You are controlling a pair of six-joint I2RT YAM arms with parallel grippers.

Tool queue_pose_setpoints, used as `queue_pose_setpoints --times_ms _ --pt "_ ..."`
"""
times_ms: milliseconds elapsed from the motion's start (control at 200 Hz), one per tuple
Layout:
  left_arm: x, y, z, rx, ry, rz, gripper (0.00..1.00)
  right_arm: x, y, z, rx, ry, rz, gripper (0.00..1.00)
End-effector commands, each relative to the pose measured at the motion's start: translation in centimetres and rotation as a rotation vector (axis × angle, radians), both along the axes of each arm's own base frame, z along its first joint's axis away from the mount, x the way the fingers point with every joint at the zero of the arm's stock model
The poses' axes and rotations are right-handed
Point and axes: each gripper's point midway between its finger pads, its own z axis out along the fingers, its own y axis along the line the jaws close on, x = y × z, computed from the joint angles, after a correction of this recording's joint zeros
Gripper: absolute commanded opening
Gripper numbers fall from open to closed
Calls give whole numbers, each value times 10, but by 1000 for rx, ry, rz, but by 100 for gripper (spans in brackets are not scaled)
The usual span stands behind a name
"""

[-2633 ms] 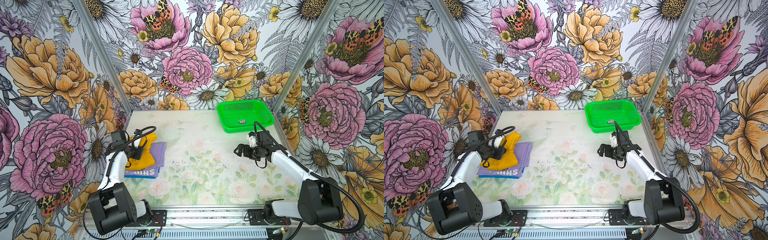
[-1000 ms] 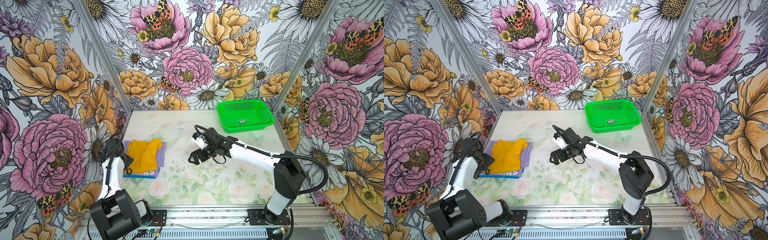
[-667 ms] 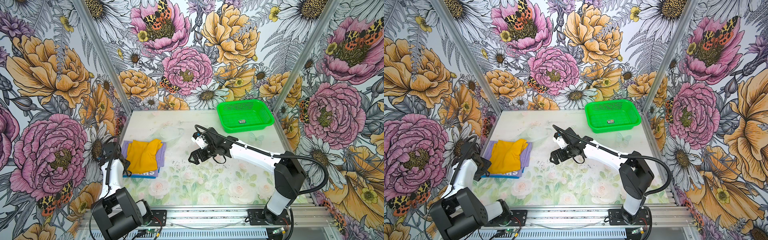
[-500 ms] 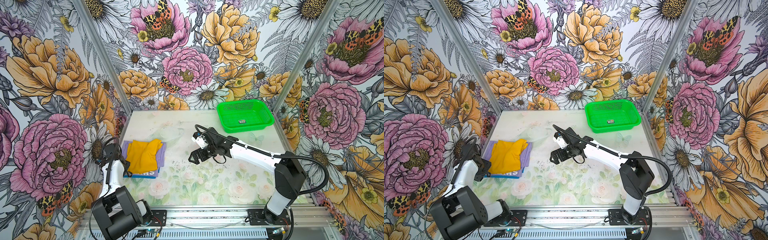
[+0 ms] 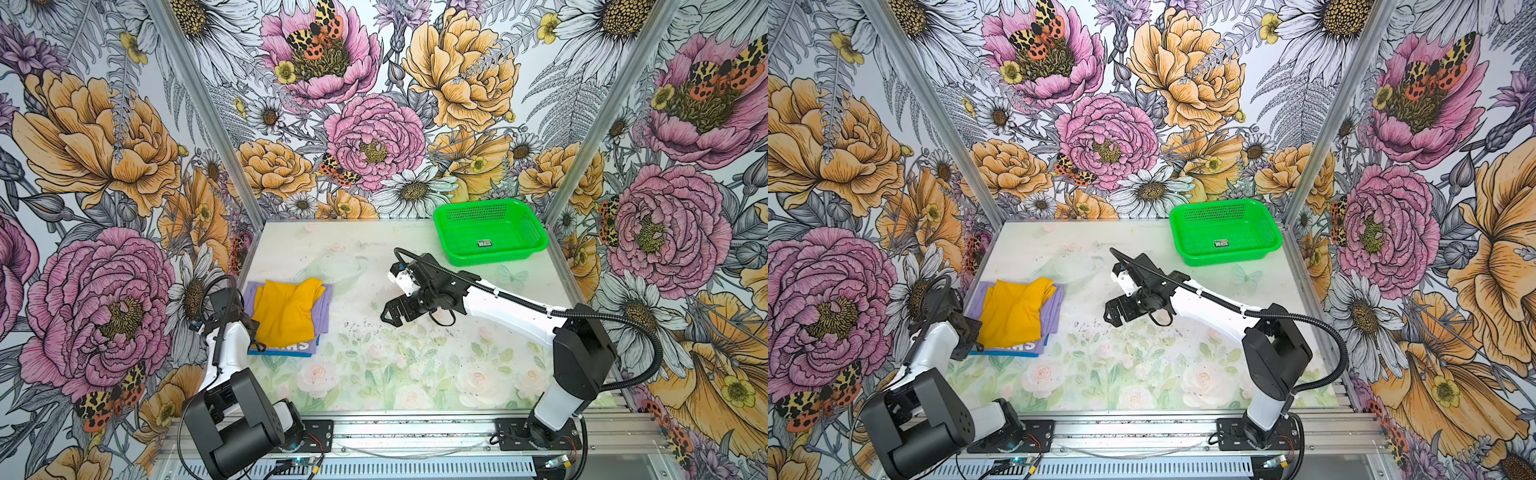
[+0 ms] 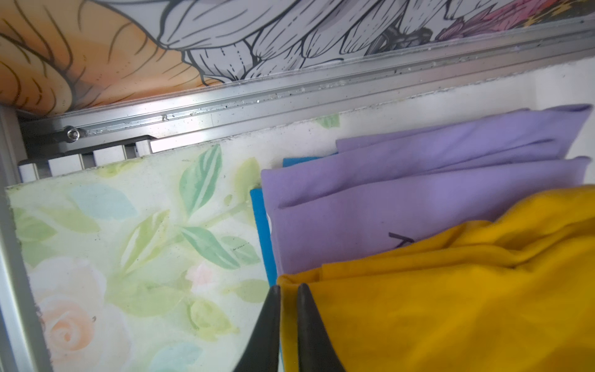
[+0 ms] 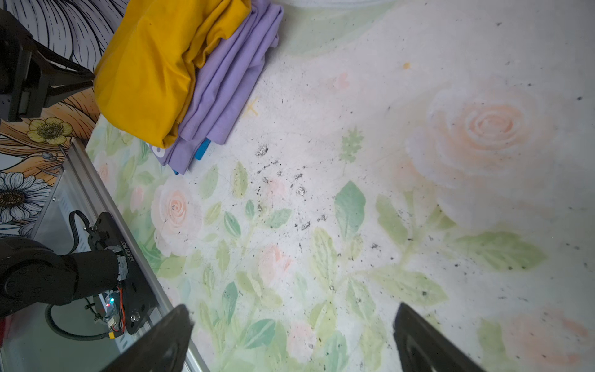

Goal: Fold and stack the t-shirts
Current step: 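Press the yellow shirt onto the stack with left gripper while right moves inward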

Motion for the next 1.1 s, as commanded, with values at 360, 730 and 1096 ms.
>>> queue_pose_setpoints --times_ms 360,730,1096 --pt "2 -6 -18 -41 -104 44 39 0 -9 5 -5 -16 -21 99" --pt "3 -6 -14 -30 -123 42 8 3 -6 5 -5 -11 -24 100" --pt "11 -5 16 13 -237 10 0 3 -7 6 -6 -11 -28 100"
